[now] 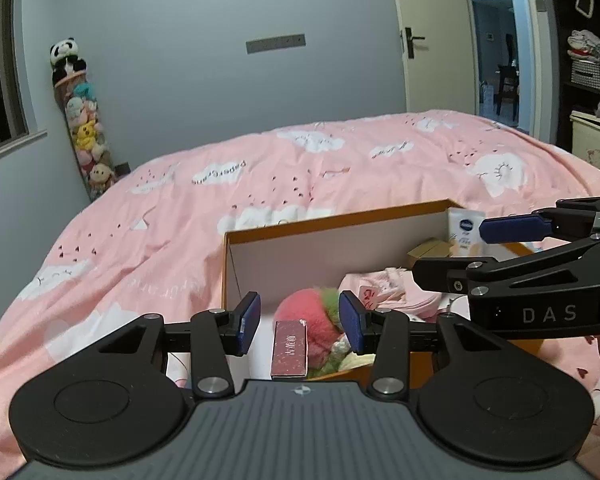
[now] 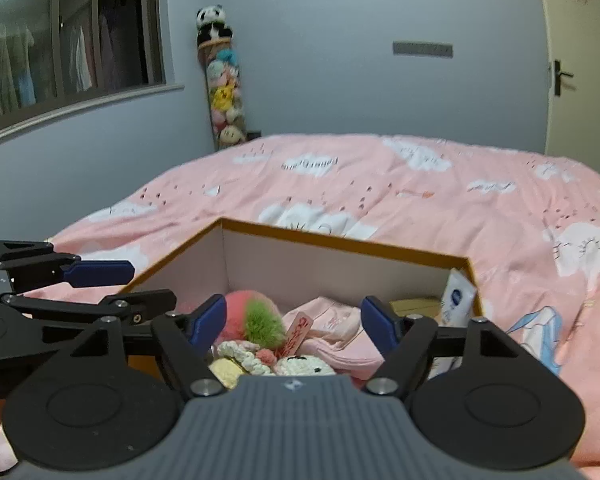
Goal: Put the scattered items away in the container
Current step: 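Withdraw both grippers from the box toward the raccoon plush and crocheted fruit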
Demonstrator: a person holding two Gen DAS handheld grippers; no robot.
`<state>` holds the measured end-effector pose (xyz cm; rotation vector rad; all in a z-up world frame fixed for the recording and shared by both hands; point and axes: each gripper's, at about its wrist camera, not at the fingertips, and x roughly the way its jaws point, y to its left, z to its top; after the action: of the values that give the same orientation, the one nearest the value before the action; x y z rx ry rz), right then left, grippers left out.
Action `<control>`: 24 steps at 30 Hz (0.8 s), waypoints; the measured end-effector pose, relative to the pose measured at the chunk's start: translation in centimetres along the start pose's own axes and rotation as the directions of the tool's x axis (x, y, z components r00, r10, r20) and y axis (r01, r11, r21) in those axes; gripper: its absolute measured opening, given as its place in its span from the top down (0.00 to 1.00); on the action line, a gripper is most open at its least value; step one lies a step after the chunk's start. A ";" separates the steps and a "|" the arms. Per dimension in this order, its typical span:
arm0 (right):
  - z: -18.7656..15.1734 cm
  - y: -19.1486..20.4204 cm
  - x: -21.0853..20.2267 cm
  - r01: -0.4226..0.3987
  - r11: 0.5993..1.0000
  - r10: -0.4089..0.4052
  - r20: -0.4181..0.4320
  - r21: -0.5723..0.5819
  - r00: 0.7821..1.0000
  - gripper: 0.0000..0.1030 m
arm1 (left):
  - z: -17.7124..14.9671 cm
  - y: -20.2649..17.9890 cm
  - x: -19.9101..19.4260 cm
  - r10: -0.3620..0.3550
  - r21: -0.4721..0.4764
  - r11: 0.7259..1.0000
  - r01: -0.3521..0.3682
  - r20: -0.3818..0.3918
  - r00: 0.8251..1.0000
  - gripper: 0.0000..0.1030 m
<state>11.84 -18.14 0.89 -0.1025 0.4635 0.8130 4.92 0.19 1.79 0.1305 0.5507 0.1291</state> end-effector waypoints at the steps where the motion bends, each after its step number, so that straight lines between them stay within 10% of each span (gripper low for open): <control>1: -0.1 0.0 -0.4 0.004 1.000 -0.004 0.012 0.003 1.000 0.22 | 0.0 -0.1 -0.4 -0.004 0.006 1.000 0.004 0.007 1.000 0.48; 13: -2.4 0.7 -4.4 0.072 0.997 -0.070 0.097 -0.025 0.993 0.21 | -1.6 -1.1 -3.0 -0.116 0.046 0.992 0.116 0.015 0.993 0.45; 24: -5.8 0.8 -4.9 0.054 0.995 -0.056 -0.014 -0.084 0.998 0.21 | -3.8 -0.1 -3.3 -0.256 0.000 0.967 0.256 -0.066 0.965 0.45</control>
<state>6.26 -22.43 -2.09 -0.1992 0.4406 0.7780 0.17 -0.14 0.27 0.0625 0.6286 -0.1213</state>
